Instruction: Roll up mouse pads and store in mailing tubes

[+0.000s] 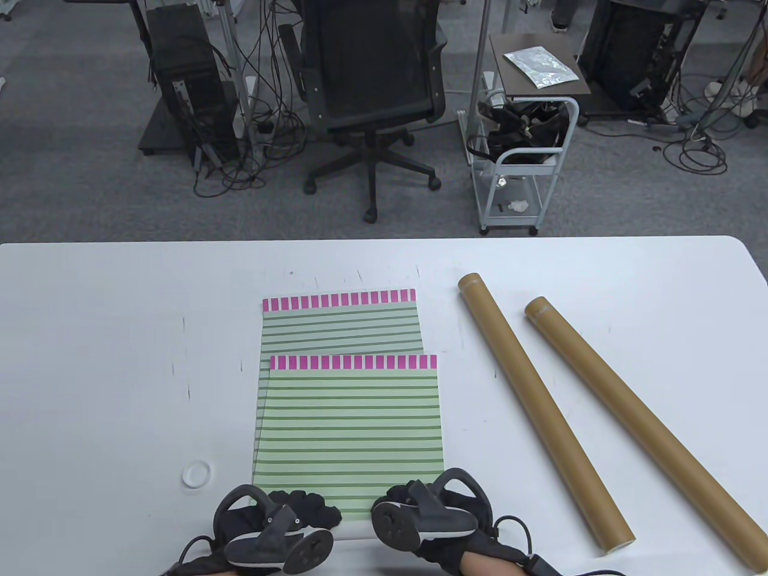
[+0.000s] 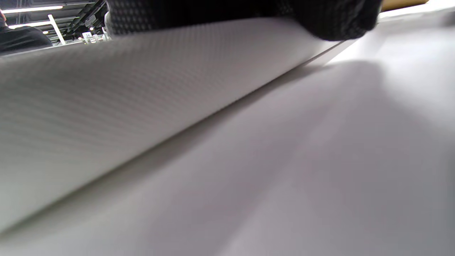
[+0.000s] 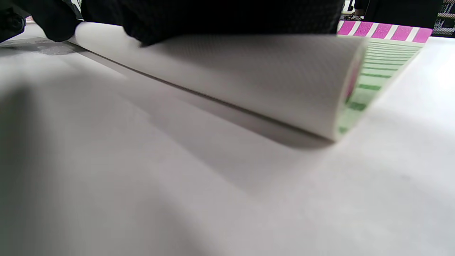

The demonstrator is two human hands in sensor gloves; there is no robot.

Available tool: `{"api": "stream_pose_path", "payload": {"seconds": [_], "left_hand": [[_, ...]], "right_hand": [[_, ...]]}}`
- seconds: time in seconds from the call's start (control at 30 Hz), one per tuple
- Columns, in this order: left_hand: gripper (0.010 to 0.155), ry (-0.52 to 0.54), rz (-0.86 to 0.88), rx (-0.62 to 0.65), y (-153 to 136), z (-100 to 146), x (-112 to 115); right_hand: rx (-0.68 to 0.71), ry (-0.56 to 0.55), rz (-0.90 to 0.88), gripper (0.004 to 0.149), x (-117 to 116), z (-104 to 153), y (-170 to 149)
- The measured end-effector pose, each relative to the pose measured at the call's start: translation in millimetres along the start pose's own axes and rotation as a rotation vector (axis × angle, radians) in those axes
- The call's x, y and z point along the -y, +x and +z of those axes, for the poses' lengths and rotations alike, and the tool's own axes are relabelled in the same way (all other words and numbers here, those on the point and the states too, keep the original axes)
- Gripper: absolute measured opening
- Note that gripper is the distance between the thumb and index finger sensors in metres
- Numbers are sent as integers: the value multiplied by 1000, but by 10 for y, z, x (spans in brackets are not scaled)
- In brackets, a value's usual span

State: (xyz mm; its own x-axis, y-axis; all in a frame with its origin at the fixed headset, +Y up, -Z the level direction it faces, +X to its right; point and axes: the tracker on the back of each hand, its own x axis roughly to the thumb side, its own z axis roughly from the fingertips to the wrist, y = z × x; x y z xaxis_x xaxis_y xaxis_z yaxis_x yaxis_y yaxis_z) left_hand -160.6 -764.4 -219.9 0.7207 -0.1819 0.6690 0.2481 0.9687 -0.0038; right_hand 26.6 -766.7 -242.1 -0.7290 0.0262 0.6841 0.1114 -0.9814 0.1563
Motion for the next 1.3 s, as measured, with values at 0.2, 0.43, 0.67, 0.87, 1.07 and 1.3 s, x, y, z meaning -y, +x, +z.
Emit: {"api": "stream_pose_path", "payload": {"seconds": [0.2, 0.43, 0.67, 0.87, 1.07, 1.3], "left_hand": [[47, -13, 65, -34, -55, -30, 2], [45, -19, 143, -55, -130, -47, 7], [54, 14, -39, -22, -43, 25, -73], [47, 66, -97, -17, 44, 31, -85], [44, 32, 25, -51, -59, -5, -33], [44, 16, 61, -71, -94, -12, -14]], "right_hand": [[19, -46, 8, 50, 74, 77, 2], [28, -89, 105, 49, 80, 71, 94], [31, -75, 115, 46, 78, 49, 122], [10, -62, 43, 45, 53, 29, 46], [10, -75, 15, 47, 167, 55, 74], [4, -75, 118, 50, 111, 63, 133]]}}
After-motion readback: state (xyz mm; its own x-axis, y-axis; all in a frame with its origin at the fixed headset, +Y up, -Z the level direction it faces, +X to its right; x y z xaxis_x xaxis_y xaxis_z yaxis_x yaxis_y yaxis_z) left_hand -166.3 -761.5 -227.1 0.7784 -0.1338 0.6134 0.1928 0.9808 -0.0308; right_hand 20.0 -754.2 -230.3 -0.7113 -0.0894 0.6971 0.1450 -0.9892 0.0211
